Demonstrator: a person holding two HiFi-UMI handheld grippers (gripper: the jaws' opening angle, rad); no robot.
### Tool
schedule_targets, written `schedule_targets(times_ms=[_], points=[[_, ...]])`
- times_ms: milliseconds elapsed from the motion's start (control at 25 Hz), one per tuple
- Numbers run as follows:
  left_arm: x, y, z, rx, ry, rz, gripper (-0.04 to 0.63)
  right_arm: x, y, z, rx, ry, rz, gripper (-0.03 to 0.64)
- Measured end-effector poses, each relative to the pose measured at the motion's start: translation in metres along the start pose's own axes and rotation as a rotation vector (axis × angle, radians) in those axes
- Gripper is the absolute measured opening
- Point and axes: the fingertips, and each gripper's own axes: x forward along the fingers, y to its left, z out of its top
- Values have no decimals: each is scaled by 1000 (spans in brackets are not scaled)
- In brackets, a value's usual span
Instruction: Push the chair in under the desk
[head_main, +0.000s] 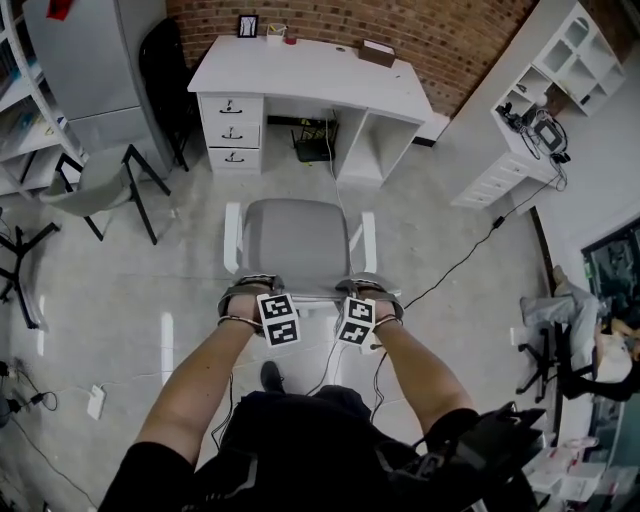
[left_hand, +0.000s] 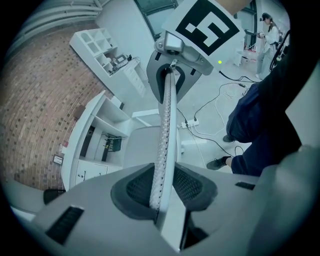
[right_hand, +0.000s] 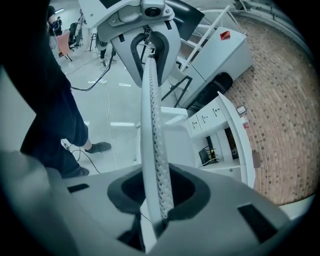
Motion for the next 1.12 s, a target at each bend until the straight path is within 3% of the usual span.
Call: schedule_targets(times_ms=[840, 1120], points=[[20, 63, -24, 6, 50, -44, 112, 30, -52, 22, 62, -25, 27, 81], [35, 89, -13, -25, 56, -64, 112, 47, -84, 10, 17, -18, 34, 71]])
